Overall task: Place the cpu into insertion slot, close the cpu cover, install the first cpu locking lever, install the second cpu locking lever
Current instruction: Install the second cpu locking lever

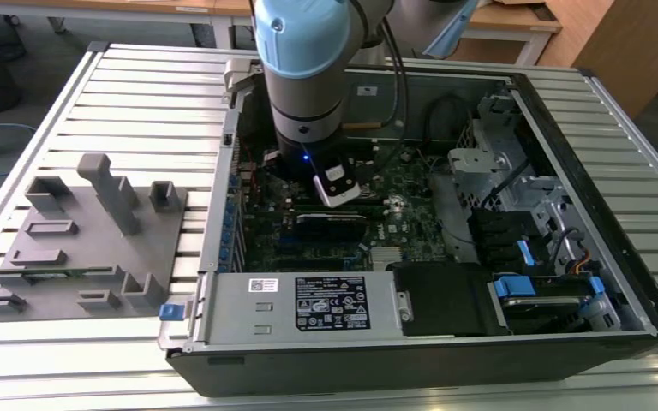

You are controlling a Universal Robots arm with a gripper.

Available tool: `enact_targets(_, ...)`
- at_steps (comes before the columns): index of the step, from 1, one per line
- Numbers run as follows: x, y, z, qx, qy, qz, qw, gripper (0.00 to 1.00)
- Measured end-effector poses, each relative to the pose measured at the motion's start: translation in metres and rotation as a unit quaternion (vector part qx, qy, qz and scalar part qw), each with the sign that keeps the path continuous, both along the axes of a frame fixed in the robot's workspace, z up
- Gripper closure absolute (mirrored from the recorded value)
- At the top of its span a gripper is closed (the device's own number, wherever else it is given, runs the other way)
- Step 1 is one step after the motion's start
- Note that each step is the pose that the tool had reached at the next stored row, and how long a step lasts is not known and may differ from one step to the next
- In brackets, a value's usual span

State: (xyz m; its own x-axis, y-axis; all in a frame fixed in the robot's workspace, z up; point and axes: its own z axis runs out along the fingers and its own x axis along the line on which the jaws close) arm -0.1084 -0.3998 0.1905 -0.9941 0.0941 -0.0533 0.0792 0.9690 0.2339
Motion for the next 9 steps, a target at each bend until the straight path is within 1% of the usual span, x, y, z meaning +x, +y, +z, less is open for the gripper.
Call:
enact_targets(6,-0.0010,-0.0001,-0.0002,-0.0004,0.0000,0.000,1.0000,0.89)
enact_targets(8,-0.0010,0.0000,-0.0005,-0.0017,0.0000,0.000,1.0000,0.89)
enact_targets(9,-0.0010,0.0000,-0.0005,-0.0032,0.0000,0.000,1.0000,0.89)
